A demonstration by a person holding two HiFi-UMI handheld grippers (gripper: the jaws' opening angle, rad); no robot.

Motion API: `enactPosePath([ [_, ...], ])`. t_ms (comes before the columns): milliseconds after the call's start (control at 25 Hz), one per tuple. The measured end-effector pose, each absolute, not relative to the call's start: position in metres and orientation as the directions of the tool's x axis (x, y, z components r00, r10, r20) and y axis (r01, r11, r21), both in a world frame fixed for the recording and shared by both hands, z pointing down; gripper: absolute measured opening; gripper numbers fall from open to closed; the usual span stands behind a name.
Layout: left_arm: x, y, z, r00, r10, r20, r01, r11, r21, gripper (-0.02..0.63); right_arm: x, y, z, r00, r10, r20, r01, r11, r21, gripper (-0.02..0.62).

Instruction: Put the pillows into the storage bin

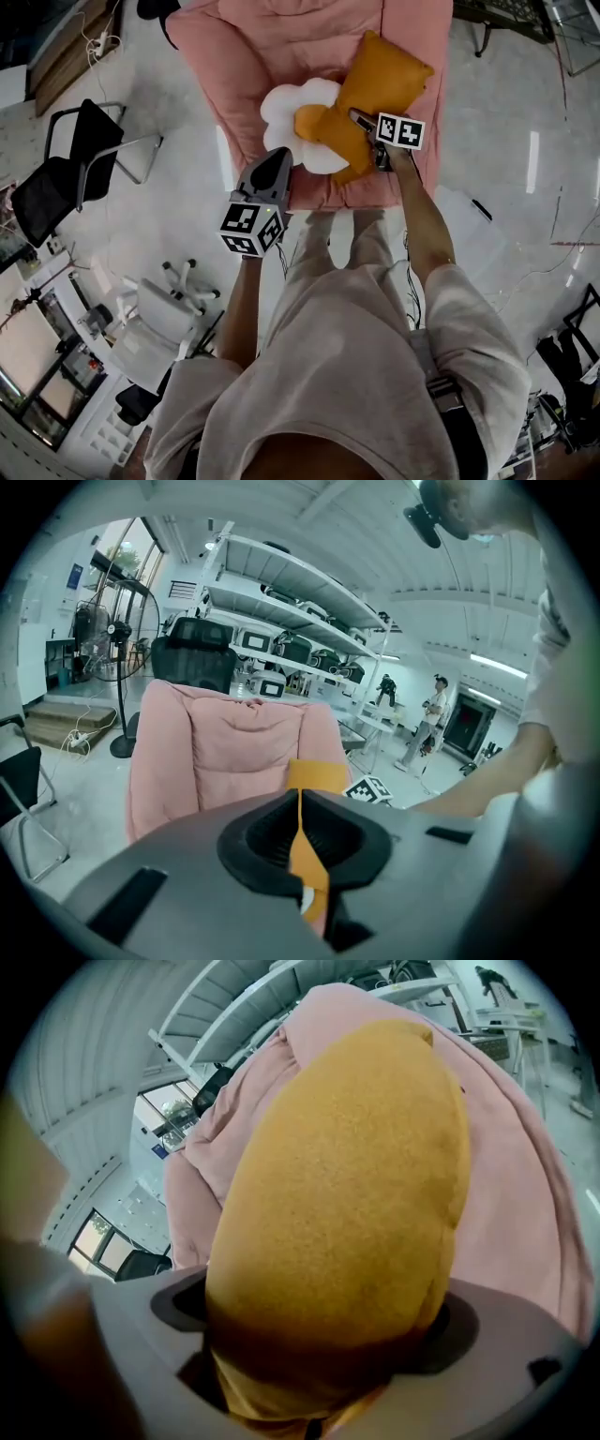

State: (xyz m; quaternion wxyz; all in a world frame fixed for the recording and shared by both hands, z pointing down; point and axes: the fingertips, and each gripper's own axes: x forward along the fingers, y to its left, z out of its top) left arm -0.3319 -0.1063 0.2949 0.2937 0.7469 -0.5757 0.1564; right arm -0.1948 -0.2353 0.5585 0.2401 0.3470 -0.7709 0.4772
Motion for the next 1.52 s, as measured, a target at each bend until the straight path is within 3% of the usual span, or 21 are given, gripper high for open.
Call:
enactPosePath([
  [240, -0.333, -0.108, 0.289, 0.301, -0.77, 0.563, -0.949, -0.184, 0.255, 0.017, -0.195, -0.226, 0.539, -0.619, -0.328, 0.713, -0.784, 0.312, -0.537, 0.469],
  [840, -0.305, -0.123, 0.283, 0.391, -0.757, 0.524, -0.919, -0.294, 0.261, 0.017, -0.158, -0.137, 0.406, -0.613, -0.485, 0.624, -0.768, 0.552, -0.325, 0.454],
  [1200, -0.242, -0.131, 0.29, 0.513, -0.681, 0.522, -0.857, -0.434, 0.277, 0.016, -0.096, -0.083, 0.35, -0.526, -0.602, 0.601, -0.842, 0.468, -0.268, 0.453],
  [1520, -0.148, -0.134, 0.292, 0.649, -0.55, 0.526, -0.744, -0.604, 0.286, 0.016, -0.004, -0.052, 0.352, -0.36, -0.703, 0.613, -0.932, 0.248, -0.263, 0.453],
])
